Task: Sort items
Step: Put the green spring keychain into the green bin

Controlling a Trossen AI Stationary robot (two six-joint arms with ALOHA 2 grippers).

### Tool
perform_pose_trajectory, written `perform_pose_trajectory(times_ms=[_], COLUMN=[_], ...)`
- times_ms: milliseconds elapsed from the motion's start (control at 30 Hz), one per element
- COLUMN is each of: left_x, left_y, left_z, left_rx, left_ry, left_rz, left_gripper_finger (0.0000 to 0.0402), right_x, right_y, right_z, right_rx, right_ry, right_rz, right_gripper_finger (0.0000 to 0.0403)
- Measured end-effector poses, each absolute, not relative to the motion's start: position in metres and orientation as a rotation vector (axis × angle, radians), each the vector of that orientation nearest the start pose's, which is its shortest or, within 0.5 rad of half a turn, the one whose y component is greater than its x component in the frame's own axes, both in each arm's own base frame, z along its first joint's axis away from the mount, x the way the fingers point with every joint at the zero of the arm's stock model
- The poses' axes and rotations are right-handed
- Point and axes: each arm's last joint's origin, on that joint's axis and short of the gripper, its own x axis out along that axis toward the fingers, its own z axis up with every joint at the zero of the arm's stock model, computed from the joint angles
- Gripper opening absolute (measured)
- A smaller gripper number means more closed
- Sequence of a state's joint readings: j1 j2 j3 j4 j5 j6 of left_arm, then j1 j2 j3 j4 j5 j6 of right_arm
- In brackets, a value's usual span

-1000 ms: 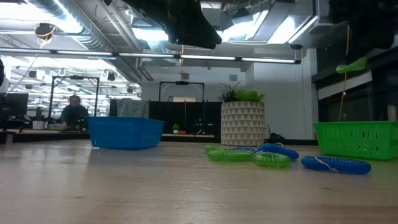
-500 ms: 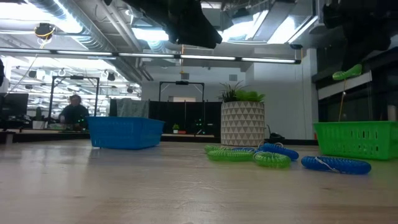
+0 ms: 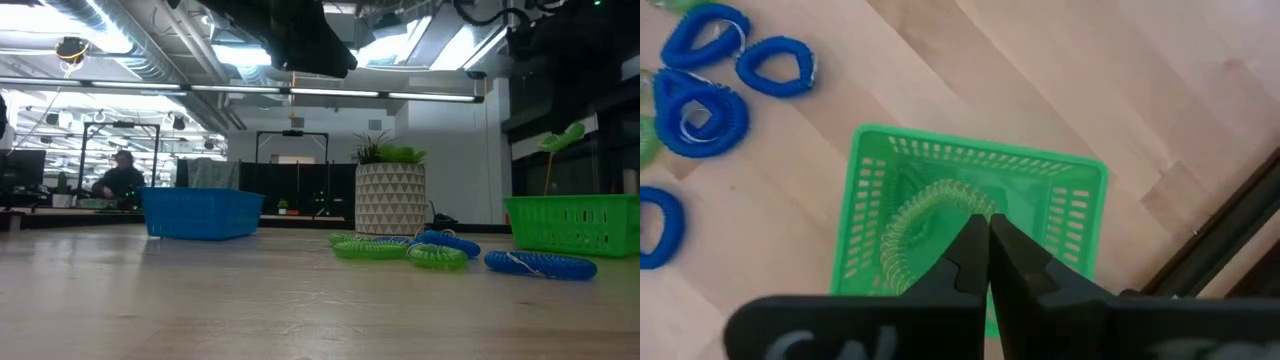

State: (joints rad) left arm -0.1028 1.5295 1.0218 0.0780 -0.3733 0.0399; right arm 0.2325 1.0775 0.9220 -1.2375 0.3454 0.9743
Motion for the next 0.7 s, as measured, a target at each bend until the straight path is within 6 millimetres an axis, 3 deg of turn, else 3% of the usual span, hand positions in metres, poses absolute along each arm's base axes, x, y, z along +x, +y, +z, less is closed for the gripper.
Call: perform_pose_trajectory(times_ms=[200,467,700], left_x=[0.338,0.338,0.338], left_y=[-0.024,-0.024,-0.024], left_z=[0.261,0.261,0.261], left_rx=[0.14,0.14,0.14], left_ry=[0.424,0.424,0.424], left_rz=[0.258,0.258,0.258], left_gripper_finger=[0.0214,0.0214,0.0214], right_x=[0.169,0.164,0.164], right_y=[0.03,0.03,0.03], right_z=[0.247,0.217,0.214], right_rx=[0.432,0.501,0.524], right_ry=[1.145,1.172,1.17], right_rz=[-0.724,-0.755,-0.753], right_gripper_finger=[0.0006,0.0006,0.0006])
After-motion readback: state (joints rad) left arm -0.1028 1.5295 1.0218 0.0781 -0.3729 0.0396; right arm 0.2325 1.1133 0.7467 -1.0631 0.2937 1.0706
